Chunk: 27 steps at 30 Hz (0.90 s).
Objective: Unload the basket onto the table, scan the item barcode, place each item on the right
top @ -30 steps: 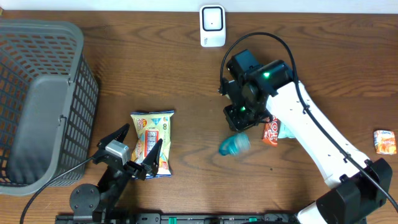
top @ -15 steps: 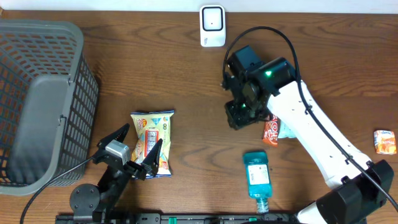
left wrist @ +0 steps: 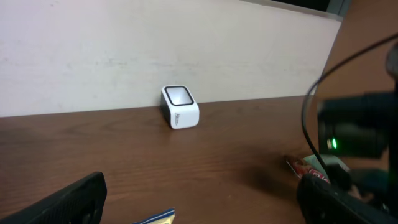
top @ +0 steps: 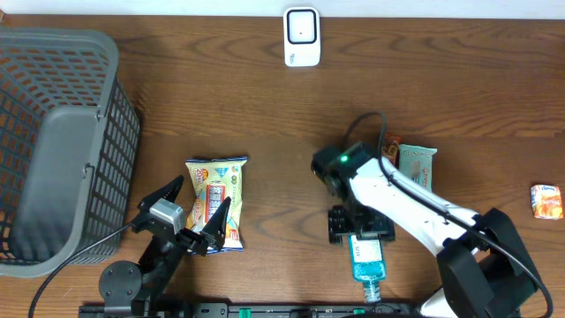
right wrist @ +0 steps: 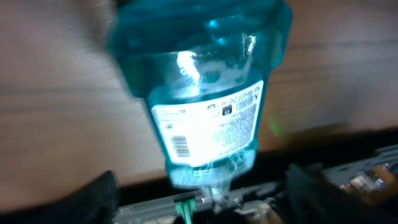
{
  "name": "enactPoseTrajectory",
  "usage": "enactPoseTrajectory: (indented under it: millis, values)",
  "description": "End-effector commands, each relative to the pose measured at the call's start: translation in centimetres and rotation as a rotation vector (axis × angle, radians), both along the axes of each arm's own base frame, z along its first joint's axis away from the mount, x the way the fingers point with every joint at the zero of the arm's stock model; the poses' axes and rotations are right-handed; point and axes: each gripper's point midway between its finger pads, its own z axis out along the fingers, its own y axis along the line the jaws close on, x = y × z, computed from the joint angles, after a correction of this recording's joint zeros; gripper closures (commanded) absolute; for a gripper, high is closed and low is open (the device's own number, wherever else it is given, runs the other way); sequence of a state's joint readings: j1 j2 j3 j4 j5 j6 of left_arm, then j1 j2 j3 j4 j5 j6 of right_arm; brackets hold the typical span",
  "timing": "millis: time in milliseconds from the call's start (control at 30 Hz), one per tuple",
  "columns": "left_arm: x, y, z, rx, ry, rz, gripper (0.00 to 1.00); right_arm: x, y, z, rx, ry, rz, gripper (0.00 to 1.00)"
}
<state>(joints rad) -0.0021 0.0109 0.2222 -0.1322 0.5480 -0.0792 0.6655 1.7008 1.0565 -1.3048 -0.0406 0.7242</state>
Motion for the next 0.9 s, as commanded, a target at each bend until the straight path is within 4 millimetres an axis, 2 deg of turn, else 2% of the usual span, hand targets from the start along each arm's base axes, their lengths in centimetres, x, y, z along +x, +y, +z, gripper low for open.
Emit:
enactPoseTrajectory:
  millis: [0, 33, 133, 267, 333, 367, 400, 500, 600, 700, 733, 867]
  values:
    - [-0.2, -0.2, 0.2, -0.005, -0.007, -0.014, 0.02, -1.5, -0.6, -2.4, -0.047, -0.012, -0.135, 0.04]
    - [-0.2, -0.2, 0.2, -0.004, -0.008, -0.014, 0.02, -1.8, -0.3, -3.1, -0.018, -0.005, -0.149, 0.01]
    - [-0.2, -0.2, 0.2, -0.005, -0.007, -0.014, 0.02, -2.2, 0.8, -5.0, 0.061, -0.008, -0.188, 0.01]
    - [-0.2, -0.2, 0.2, -0.005, -0.007, -0.014, 0.02, -2.3, 1.3, -6.9, 0.116, -0.036, -0.2, 0.01]
    - [-0.2, -0.2, 0.2, -0.005, -0.007, -0.014, 0.02, -2.3, 1.6, -7.8, 0.153, -0.051, -0.206, 0.09]
    - [-0.2, -0.2, 0.2, -0.004, -0.008, -0.014, 0.02, -1.9, 2.1, -8.1, 0.178, -0.069, -0.206, 0.18]
    - [-0.2, -0.2, 0.2, -0.004, -0.008, -0.014, 0.02, -1.3, 2.5, -8.3, 0.2, -0.092, -0.204, 0.27]
    - [-0.2, -0.2, 0.2, -0.004, -0.008, -0.014, 0.02, 0.9, 3.9, -8.5, 0.272, -0.172, -0.206, 0.37]
    - [-0.2, -0.2, 0.2, -0.004, -0.008, -0.014, 0.02, 3.4, 4.9, -8.4, 0.35, -0.248, -0.163, 0.4]
    - [-0.2, -0.2, 0.2, -0.004, -0.008, -0.014, 0.02, 5.6, 5.1, -7.7, 0.403, -0.296, -0.092, 0.46]
    - [-0.2, -0.2, 0.2, -0.004, -0.008, -0.014, 0.02, 7.2, 5.3, -7.2, 0.432, -0.335, -0.067, 0.48]
    - [-0.2, -0.2, 0.2, -0.004, -0.008, -0.014, 0.02, 11.1, 5.8, -5.9, 0.507, -0.455, 0.07, 0.49]
